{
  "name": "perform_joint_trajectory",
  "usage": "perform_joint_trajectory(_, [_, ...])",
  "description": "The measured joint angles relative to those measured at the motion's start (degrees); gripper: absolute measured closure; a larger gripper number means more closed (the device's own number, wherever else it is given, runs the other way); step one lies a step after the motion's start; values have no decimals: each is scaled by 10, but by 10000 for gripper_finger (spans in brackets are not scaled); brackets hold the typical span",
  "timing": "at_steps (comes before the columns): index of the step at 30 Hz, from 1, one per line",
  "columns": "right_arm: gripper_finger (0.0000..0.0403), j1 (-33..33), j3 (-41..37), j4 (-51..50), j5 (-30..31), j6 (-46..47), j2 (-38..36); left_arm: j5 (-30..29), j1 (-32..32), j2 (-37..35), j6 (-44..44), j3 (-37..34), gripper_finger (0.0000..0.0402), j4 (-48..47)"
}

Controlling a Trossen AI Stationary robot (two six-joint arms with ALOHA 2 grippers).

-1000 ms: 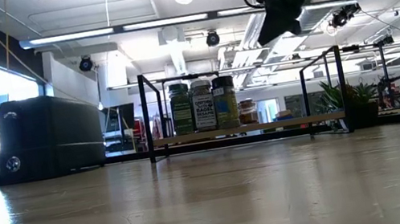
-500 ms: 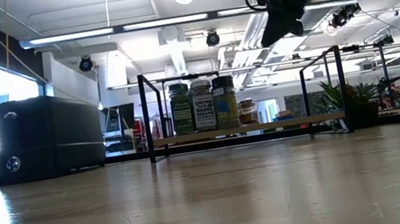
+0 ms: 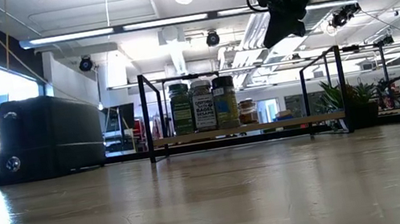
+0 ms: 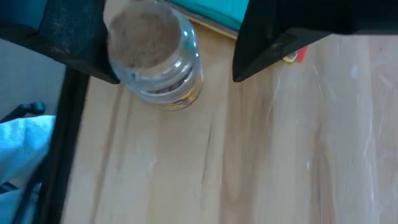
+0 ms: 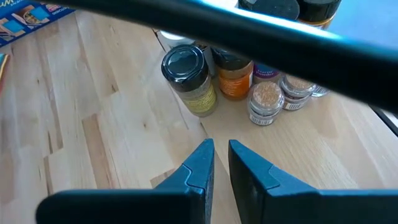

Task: Shelf spices
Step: Put the transparent seasoning bottle on the shelf aligned with the other transparent seasoning bottles

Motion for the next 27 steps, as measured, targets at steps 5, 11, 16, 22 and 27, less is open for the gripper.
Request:
perform_joint_trajectory(5, [362, 0, 0, -1, 0, -1, 0, 17, 15, 12, 15, 0, 152, 7])
perform_joint_trajectory(11, [362, 0, 0, -9, 0, -2, 0, 34, 45, 12, 81, 0, 221, -4])
perform_joint_trajectory(16, [362, 0, 0, -22, 0, -2, -7, 60, 85, 8, 153, 1, 232, -45])
perform_joint_trajectory(22, [362, 0, 0, -39, 3, -1, -54, 77, 160, 8, 269, 0, 227, -109])
perform_joint_trajectory(27, [362, 0, 0, -67, 28, -2, -103, 74, 204, 8, 409, 0, 236, -130])
